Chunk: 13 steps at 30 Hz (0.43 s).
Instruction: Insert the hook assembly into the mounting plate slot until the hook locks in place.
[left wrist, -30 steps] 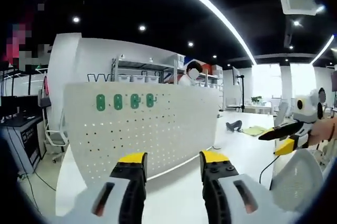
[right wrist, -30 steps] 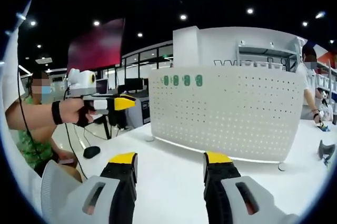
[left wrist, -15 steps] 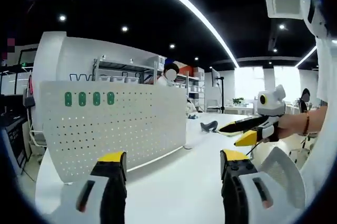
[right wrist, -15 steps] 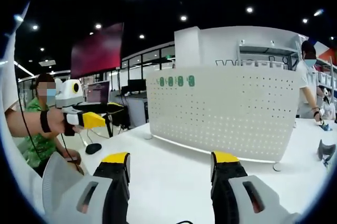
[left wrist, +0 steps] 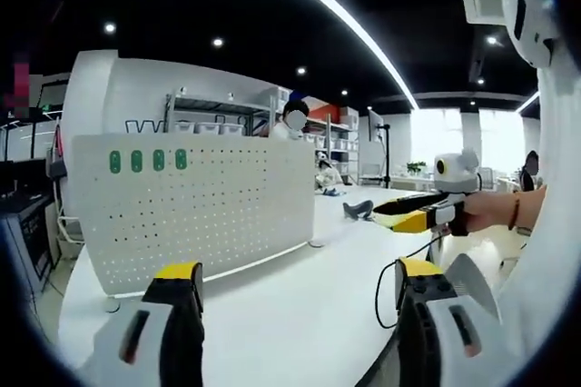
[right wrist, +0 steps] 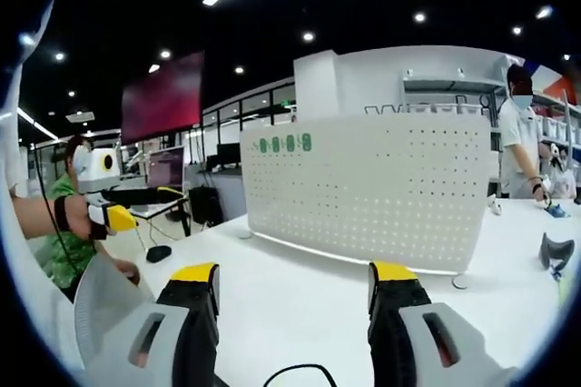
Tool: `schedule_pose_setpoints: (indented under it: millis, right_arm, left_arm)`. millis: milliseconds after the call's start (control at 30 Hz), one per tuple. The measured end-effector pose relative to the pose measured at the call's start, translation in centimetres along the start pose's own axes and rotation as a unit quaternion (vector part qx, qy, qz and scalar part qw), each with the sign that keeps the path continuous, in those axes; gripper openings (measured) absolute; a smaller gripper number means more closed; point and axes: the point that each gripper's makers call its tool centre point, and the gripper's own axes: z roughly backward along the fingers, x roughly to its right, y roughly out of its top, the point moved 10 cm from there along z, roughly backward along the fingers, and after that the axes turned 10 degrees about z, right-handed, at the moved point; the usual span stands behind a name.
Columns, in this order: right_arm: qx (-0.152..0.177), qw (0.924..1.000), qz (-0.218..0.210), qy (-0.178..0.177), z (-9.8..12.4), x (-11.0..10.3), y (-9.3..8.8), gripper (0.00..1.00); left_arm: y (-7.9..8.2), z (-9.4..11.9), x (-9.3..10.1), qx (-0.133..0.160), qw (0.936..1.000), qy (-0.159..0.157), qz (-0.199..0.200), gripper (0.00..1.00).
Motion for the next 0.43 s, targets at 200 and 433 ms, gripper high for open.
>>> schedule_pose_setpoints:
  millis: [200, 433]
  right_arm:
    - [-0.003, 0.9998, 0.0, 0.017, 0.2, 0.9, -1.0, 0.68]
    - [-0.005, 0.999, 0.014, 0.042, 0.0, 1.8, -1.2, 0.68]
  left_arm:
    - [0.0, 0.1, 1.2, 0.01, 0.9998, 0.019, 0.005, 0.9]
    - [0.1, 0.3, 2.2, 0.003, 0.9986, 0.05, -0.016, 0.9]
